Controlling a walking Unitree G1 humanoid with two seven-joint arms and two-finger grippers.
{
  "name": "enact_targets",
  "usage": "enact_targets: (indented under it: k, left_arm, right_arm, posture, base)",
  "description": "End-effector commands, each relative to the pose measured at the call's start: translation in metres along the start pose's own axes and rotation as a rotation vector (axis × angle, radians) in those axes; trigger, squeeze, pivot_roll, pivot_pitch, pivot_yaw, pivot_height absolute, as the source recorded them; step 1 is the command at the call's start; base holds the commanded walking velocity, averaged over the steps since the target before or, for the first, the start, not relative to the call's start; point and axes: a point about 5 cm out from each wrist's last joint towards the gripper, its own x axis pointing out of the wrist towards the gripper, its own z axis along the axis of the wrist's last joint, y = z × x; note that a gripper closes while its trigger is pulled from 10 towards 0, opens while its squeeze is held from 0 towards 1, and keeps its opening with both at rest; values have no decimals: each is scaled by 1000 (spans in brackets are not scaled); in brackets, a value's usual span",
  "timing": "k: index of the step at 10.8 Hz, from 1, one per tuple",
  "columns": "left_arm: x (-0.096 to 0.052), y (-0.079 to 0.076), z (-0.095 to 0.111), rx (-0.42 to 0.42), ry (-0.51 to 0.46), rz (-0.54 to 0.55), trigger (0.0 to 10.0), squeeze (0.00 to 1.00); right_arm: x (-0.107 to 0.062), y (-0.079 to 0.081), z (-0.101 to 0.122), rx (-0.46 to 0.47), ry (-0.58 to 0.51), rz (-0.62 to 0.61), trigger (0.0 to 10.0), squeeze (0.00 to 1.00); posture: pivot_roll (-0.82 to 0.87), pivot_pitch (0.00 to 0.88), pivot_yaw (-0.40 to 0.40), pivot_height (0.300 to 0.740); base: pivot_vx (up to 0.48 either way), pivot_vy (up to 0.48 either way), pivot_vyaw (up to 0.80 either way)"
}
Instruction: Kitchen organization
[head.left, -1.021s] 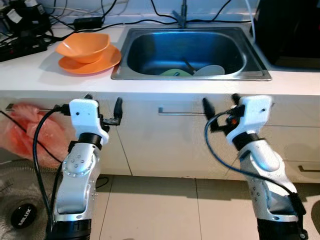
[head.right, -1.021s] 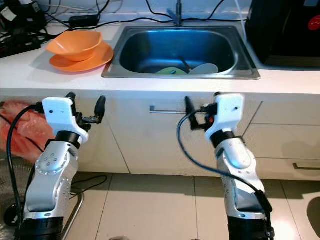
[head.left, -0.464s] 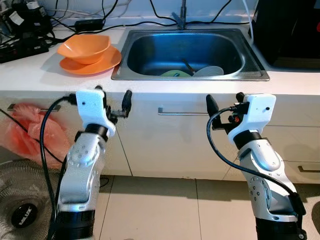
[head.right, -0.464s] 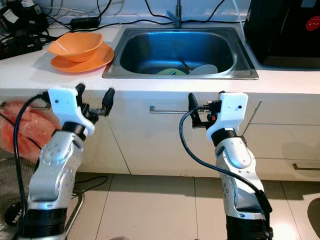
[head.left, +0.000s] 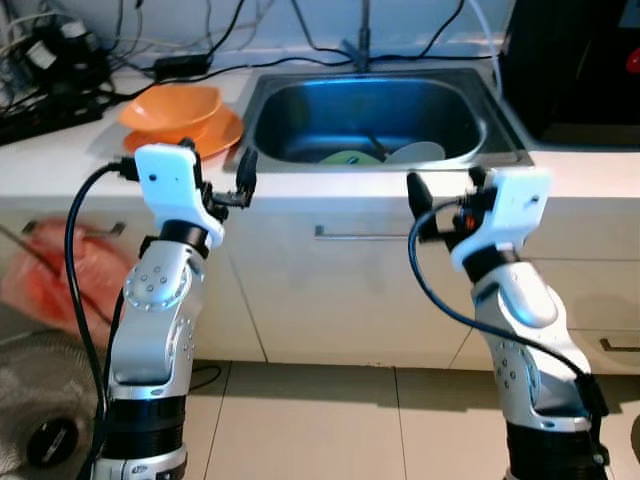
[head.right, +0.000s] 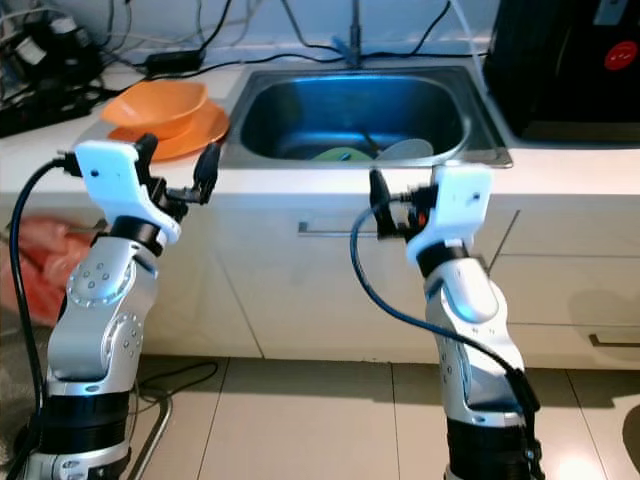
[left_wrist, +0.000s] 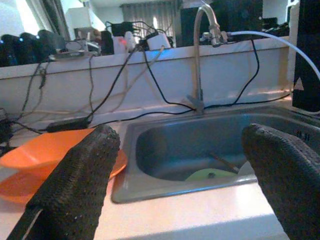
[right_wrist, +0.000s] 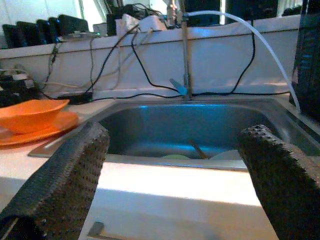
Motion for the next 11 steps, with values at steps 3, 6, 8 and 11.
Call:
enact_targets:
  k: [3,6,8,11]
  left_arm:
    - [0,1,0,-10,3,16,10000,0]
    - [1,1,0,-6,1,7,10000,0]
    - [2,3,0,7,4,21,10000,0]
    - [2,5,-1,13,13,36,10000,0]
  right_arm:
    - [1,4,5,8,-15,5,10000,0]
    - [0,4,4,4,-10,6,10000,0]
    - [0,5,3,7,-8,6,10000,0]
    - [0,6,3,10,-6,11,10000,0]
  posture:
    - [141,12,90,740]
    - [141,12,93,740]
    - [144,11,96,740]
    - [145,14,94,740]
  base:
    - [456,0,0]
    - [445,0,0]
    - [435,0,0]
    - [419,0,0]
